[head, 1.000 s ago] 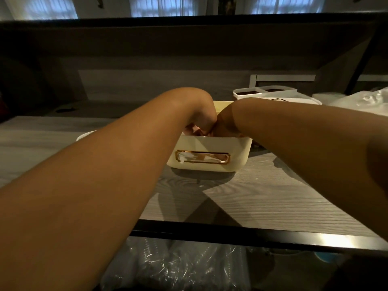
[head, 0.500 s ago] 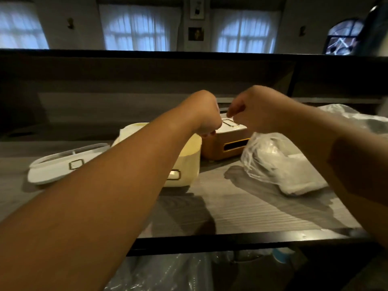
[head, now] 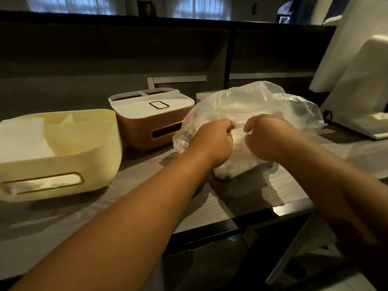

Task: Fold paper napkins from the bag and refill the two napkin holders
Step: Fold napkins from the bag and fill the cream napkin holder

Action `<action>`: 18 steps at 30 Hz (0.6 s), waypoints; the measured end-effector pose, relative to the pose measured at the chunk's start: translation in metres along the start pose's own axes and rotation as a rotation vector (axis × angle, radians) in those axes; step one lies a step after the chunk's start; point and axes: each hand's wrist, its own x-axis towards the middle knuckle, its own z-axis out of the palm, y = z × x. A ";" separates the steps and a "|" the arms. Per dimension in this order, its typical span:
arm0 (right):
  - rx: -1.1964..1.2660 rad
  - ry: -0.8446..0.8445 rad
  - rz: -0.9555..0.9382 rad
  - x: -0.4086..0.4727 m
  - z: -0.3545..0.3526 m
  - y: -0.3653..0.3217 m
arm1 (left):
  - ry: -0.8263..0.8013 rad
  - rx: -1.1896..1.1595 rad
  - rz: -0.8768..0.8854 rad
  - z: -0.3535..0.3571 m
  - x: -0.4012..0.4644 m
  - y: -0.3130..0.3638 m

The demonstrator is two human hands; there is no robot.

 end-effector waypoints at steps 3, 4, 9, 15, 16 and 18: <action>-0.002 0.009 0.047 0.006 0.002 0.003 | 0.109 0.055 -0.006 0.011 0.005 -0.009; -0.011 0.015 0.043 0.008 0.004 0.002 | 0.131 0.100 -0.007 0.012 0.007 -0.012; 0.072 0.165 -0.158 0.021 0.016 -0.011 | 0.153 0.146 -0.052 0.010 0.017 -0.023; -0.028 0.090 -0.200 0.050 0.022 -0.030 | 0.166 0.160 -0.054 0.007 0.019 -0.029; -0.066 0.042 -0.170 0.055 0.022 -0.033 | 0.165 0.159 -0.053 0.006 0.019 -0.029; -0.118 -0.062 -0.093 0.066 0.022 -0.041 | 0.152 0.152 -0.046 0.004 0.018 -0.027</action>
